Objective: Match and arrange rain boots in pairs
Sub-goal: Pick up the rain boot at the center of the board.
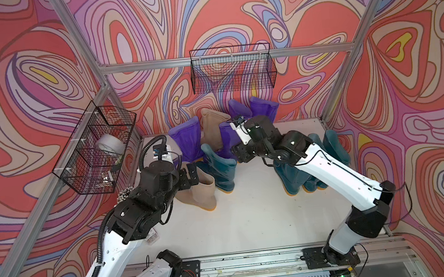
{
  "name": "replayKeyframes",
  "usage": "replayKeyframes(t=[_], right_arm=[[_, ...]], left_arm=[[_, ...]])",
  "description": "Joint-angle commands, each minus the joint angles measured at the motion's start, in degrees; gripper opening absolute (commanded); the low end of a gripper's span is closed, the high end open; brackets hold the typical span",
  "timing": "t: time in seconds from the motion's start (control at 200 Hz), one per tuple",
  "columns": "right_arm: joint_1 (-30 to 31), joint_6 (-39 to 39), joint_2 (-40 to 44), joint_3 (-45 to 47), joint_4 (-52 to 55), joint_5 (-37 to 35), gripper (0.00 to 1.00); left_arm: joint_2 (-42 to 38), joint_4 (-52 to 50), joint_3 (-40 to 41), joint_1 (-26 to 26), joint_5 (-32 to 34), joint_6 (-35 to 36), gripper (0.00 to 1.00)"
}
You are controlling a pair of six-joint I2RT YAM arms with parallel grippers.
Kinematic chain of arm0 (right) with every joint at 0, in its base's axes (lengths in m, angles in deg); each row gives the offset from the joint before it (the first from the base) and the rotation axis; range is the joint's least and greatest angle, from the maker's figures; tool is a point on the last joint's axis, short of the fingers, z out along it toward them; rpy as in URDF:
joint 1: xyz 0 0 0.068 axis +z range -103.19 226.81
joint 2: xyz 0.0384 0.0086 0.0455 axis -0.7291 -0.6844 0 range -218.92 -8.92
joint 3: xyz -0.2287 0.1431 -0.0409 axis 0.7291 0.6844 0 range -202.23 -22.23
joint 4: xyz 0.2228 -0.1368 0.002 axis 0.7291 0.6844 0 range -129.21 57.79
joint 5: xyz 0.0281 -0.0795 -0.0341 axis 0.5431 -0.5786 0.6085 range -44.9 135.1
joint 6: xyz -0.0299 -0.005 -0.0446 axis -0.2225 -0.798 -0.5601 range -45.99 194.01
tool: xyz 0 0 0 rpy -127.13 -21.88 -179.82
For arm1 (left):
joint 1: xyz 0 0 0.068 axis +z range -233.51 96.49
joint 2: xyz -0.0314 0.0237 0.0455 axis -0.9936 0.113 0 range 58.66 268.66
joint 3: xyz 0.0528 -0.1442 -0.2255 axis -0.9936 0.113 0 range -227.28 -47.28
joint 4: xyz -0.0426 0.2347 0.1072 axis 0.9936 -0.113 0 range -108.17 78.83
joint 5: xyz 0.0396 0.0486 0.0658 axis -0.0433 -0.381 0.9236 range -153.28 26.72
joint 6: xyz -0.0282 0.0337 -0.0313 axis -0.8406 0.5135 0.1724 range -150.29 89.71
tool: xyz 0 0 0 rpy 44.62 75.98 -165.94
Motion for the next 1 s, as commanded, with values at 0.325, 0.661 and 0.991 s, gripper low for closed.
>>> replayKeyframes(t=[0.325, 0.661, 0.991], right_arm=[[1.79, -5.17, -7.43, -4.25, -2.11, 12.23, 0.77], [2.01, -3.96, -10.55, -3.65, -4.31, 9.92, 0.73], [1.94, -2.88, -14.14, -4.97, -3.94, 10.4, 0.31]], left_arm=[[-7.49, 4.95, 8.59, 0.74, -5.34, -1.96, 1.0], [-4.97, 5.35, 7.56, 0.74, -9.74, -2.12, 1.0], [-4.27, 5.56, 7.55, 0.74, -11.25, -1.96, 1.0]])
